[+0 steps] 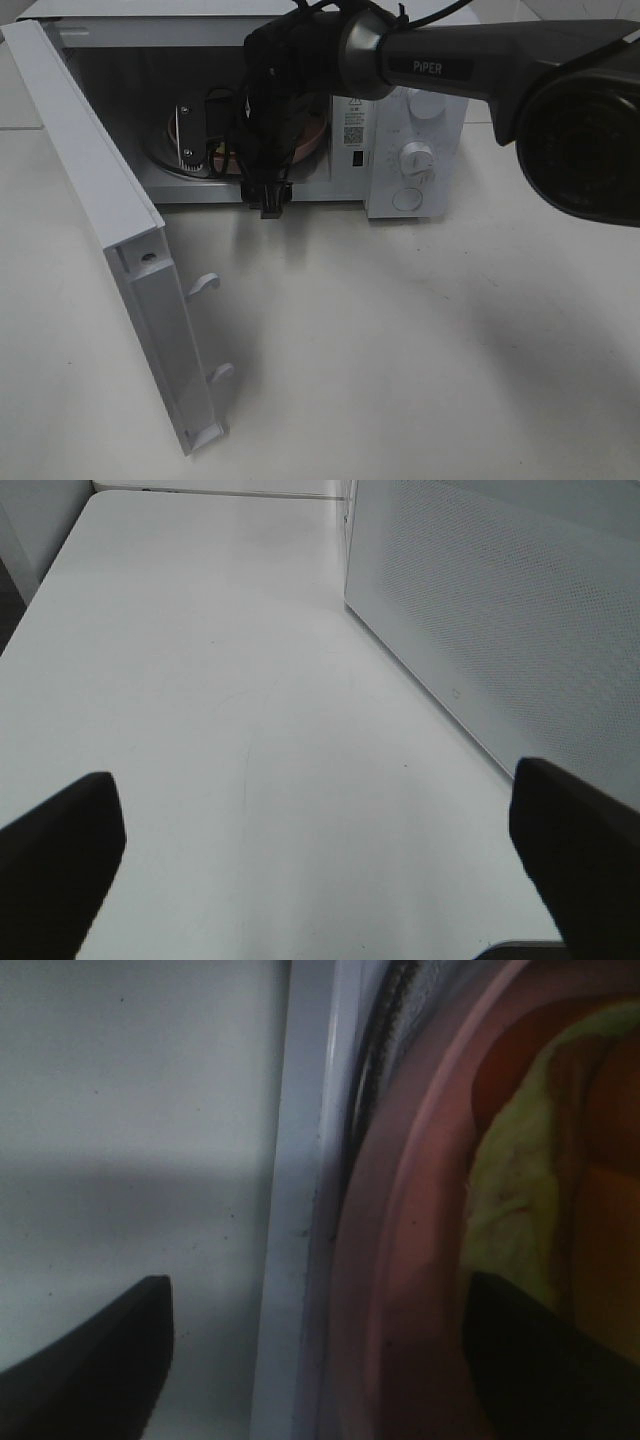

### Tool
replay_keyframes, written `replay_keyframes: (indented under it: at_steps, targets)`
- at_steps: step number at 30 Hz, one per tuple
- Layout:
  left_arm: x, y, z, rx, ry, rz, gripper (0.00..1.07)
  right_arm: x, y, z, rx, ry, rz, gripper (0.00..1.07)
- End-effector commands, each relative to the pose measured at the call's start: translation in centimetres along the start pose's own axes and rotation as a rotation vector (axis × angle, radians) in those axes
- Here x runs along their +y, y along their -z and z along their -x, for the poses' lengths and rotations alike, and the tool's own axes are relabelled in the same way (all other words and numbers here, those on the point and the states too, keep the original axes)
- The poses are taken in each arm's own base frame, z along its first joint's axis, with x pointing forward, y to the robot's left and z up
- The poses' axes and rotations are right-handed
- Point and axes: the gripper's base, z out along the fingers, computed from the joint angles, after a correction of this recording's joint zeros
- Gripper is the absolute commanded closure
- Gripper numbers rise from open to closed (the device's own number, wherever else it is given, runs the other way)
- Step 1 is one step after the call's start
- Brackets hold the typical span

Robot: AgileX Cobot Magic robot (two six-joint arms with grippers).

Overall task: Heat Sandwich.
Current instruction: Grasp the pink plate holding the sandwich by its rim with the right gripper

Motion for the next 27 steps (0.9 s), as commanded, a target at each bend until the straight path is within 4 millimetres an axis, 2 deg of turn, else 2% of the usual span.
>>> replay_keyframes:
  at_steps: [1,6,9,10,12,13,15,16,27]
  targets:
    - [-0.04,-0.02,0.04,-0.015,0.006,-0.002,0.07,0.08,-0.25,-0.08,0.007,-0.017,0.009,0.31]
    - [-0.03,-0.02,0.04,-0.015,0.005,-0.001,0.07,0.09,-0.30,-0.05,0.004,-0.045,0.008,0.32]
    - [-0.03,-0.02,0.04,-0.015,0.005,-0.001,0.07,0.09,-0.30,-0.05,0.004,-0.070,0.008,0.36]
    - [-0.03,-0.02,0.04,-0.015,0.005,-0.001,0.07,0.09,-0.30,-0.05,0.004,-0.081,0.008,0.41]
    - [-0.03,-0.02,0.04,-0.015,0.005,-0.001,0.07,0.08,-0.25,-0.06,0.005,-0.097,0.009,0.65]
    - [-0.03,-0.02,0.04,-0.015,0.005,-0.001,0.07,0.08,-0.25,-0.06,0.005,-0.097,0.009,0.65]
    - [-0.03,-0.02,0.04,-0.015,0.005,-0.001,0.07,0.06,-0.16,-0.07,0.007,-0.110,0.010,0.87]
    - [-0.03,-0.02,0.04,-0.015,0.005,-0.001,0.07,0.07,-0.16,-0.07,0.007,-0.135,0.011,1.07]
    - [-0.03,-0.02,0.04,-0.015,0.005,-0.001,0.07,0.26,-0.23,0.03,-0.005,-0.184,0.027,1.07]
